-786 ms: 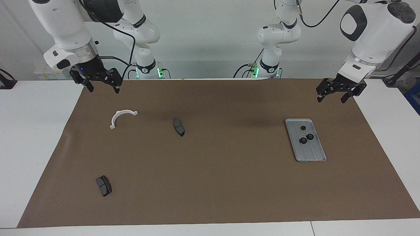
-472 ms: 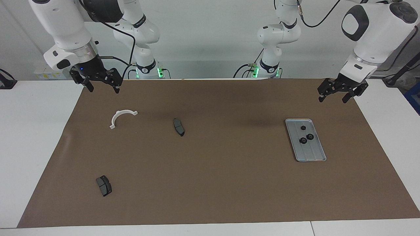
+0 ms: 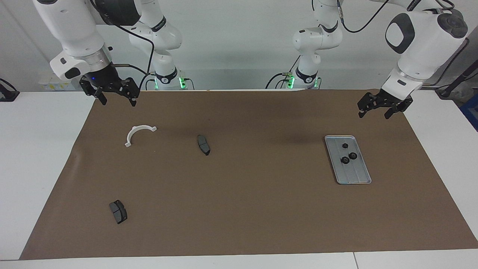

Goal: Place bearing gear from tray to pile
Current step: 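Reach the left gripper down to a black gear in the tray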

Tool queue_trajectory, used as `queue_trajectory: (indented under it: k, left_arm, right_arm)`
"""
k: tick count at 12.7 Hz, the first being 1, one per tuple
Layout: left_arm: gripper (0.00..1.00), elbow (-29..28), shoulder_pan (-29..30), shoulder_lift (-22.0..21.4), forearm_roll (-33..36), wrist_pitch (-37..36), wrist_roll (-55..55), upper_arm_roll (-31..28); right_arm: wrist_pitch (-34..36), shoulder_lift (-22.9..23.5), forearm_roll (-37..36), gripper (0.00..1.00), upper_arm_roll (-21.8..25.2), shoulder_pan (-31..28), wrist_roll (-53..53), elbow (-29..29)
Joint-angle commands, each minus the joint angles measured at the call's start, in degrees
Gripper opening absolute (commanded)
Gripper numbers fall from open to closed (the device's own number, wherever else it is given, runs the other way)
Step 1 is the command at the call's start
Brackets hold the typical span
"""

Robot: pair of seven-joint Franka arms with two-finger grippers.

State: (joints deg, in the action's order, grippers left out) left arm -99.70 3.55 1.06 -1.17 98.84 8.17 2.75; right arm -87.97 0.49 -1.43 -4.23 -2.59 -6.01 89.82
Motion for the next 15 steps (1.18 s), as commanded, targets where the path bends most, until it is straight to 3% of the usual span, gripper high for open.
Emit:
queue_trajectory:
  k: [1,5,13,15]
  left_arm:
    - [1.00,-7.4,0.3,-1.8,0.6,6.3,1.0,0.0]
    - [1.00,-15.4,0.2,-1.3,0.6,16.1,1.3,0.1]
    - [1.00,-15.7,-1.4,10.5,0.6,27.1,1.2,0.1]
    - [0.90,-15.7,-1.4,11.5,0.6,28.5,1.3,0.1]
  right_arm:
    - [-1.9,-0.9,-0.8,1.00,-0.3,0.8,-1.5,1.4]
    - [-2.2,-1.7,-2.4,1.00,-0.3,1.6,-2.6,2.9]
    - [-2.6,-1.6,-2.0,1.00,-0.3,1.0,-1.8,2.8]
    - [-2.3,-1.6,-1.6,1.00,0.1,0.7,-1.8,2.9]
